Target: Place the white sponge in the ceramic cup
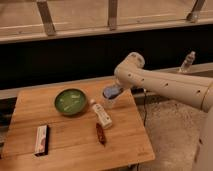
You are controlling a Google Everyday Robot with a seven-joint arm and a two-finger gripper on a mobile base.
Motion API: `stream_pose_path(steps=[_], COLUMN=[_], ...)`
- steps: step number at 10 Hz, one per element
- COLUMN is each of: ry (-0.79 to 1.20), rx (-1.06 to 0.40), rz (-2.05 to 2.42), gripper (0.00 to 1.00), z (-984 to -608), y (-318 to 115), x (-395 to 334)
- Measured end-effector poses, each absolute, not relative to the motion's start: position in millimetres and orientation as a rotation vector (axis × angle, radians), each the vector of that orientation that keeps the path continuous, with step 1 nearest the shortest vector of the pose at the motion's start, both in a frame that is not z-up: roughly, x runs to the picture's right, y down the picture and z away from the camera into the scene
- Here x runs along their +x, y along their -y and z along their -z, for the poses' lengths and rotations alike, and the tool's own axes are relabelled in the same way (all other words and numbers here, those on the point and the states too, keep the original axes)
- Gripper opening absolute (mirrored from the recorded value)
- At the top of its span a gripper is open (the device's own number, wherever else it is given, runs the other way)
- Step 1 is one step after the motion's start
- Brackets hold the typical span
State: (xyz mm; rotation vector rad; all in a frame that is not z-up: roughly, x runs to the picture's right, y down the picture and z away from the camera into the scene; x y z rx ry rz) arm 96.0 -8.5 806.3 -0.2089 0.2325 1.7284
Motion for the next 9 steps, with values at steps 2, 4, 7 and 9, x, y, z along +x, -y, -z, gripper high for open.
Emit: stream_pose_path(steps=[2,4,7,9], ry=[-0.232,-0.232,-0.232,-0.232], rx=[-0.209,-0.209,-0.209,-0.209], rz=[-1.728,-1.729,-1.729,-1.729], gripper=[0.32,0.52,0.79,0.80], z=[-806.2,-806.2,-806.1,-806.2], y=[8.6,8.5,8.6,8.5], x=[95.8,95.9,95.9,95.9])
